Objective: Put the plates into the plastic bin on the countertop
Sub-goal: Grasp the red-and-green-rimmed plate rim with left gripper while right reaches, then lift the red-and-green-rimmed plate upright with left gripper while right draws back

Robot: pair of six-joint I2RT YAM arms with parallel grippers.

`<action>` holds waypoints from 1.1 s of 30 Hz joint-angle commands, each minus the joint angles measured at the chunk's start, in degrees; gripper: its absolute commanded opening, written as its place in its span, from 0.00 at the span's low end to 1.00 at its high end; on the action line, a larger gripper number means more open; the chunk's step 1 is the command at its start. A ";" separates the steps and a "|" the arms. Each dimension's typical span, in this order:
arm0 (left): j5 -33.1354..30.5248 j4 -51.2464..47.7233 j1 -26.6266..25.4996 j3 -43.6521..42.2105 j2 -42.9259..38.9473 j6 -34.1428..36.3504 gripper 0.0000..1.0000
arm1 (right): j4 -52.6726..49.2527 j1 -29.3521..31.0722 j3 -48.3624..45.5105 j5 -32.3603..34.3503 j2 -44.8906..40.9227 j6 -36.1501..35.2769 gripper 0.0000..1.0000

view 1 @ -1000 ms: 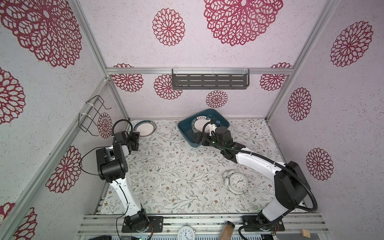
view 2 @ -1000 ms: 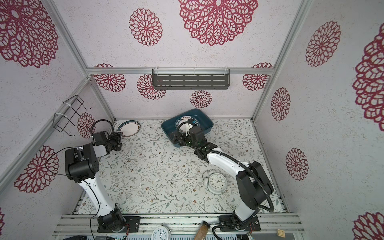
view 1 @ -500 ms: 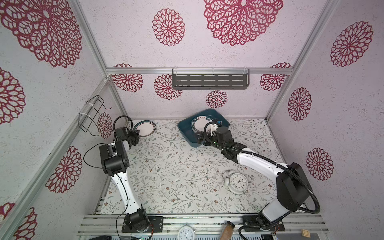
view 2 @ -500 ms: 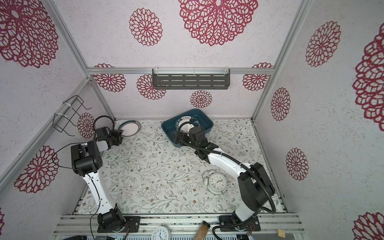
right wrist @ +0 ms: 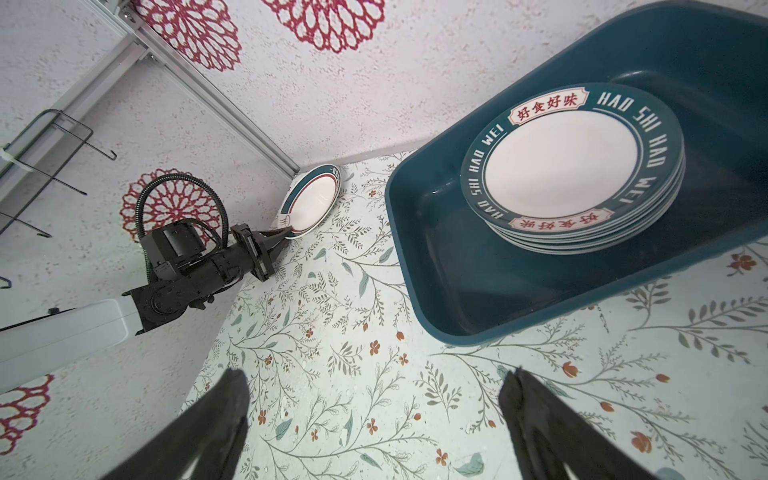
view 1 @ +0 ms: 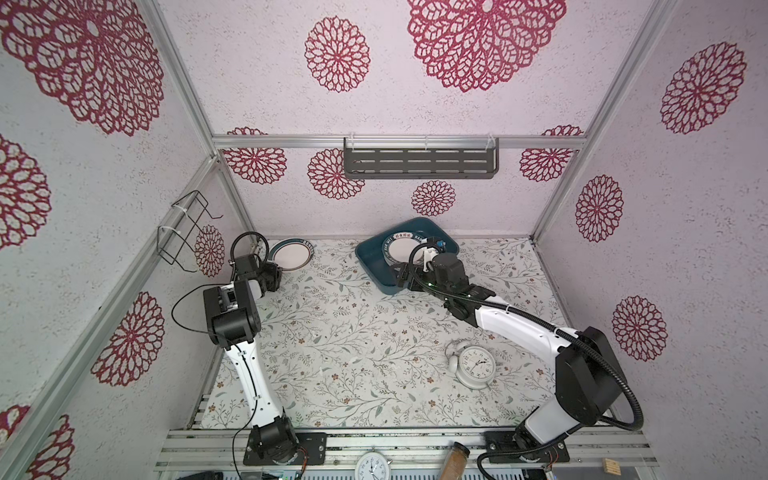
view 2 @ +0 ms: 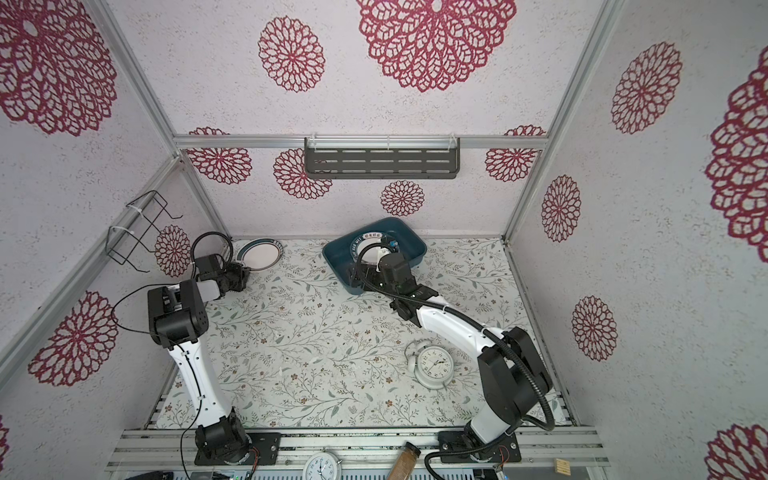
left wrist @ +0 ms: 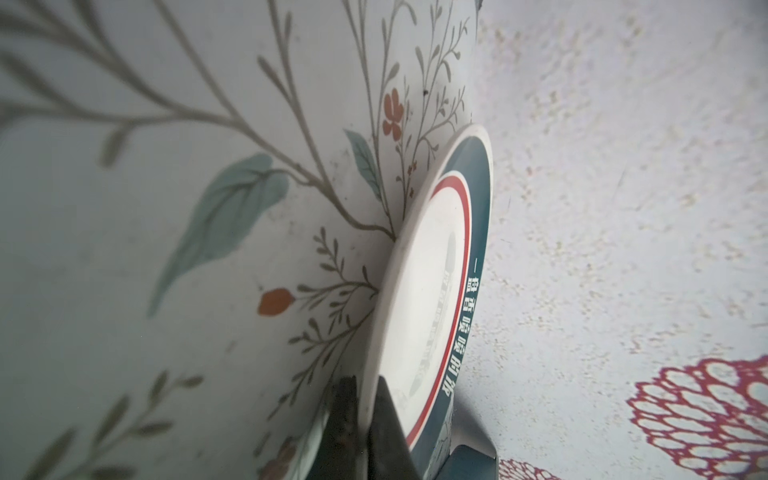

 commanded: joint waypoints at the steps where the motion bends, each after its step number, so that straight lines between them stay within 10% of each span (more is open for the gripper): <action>1: -0.64 -2.99 -0.64 -2.53 -0.37 -0.28 0.04 | 0.41 -0.21 0.04 1.65 -3.81 -0.84 0.99; 33: 0.10 -2.37 -15.14 -9.32 -28.20 5.37 0.00 | 0.32 -8.47 -17.20 5.20 -24.99 -0.54 0.99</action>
